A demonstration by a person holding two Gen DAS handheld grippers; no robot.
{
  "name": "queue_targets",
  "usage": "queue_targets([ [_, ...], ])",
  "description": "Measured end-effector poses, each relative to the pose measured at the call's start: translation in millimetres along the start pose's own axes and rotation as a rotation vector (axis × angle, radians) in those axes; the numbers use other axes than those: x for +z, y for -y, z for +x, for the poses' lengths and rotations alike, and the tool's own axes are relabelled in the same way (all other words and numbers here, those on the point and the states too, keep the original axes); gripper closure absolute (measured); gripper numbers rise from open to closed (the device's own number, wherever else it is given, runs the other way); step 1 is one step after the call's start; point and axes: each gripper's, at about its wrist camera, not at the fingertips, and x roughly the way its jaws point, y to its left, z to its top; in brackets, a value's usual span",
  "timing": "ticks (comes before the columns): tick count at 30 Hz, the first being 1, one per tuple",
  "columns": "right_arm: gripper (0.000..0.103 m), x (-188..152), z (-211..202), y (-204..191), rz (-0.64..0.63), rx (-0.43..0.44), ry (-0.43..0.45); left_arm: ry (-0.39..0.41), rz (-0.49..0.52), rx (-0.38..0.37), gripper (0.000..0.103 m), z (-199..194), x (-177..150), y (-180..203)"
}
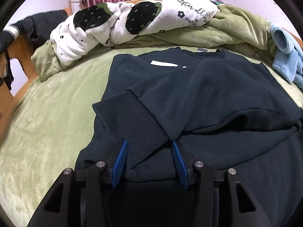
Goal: Fold small clothes
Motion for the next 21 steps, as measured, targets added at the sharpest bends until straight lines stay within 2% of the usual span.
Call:
queue_targets([
  [1,0.059,-1,3,1,0.005,-0.011,-0.015,0.005,0.003,0.001,0.058,-1,1,1],
  [2,0.059,-1,8,3,0.016,-0.026,-0.038,0.011,-0.001,-0.006,0.064,-2,2,0],
  [3,0.059,-2,10,4,0.026,-0.026,-0.051,0.013,-0.009,-0.009,0.075,-3,2,-2],
  [6,0.059,-5,17,5,0.024,-0.052,-0.074,0.030,-0.036,-0.030,0.094,-8,6,-13],
  [11,0.059,-8,19,2,-0.002,-0.094,-0.064,0.091,-0.061,-0.015,0.095,-26,15,-40],
  [15,0.059,-8,21,1,-0.010,-0.110,-0.068,0.046,-0.089,-0.064,0.095,-22,14,-54],
  [19,0.059,-4,14,5,0.001,-0.086,-0.041,0.041,-0.064,-0.045,0.091,-22,7,-48],
  [21,0.059,-1,6,10,0.028,-0.053,0.003,0.044,-0.087,-0.057,0.082,-24,5,-51],
])
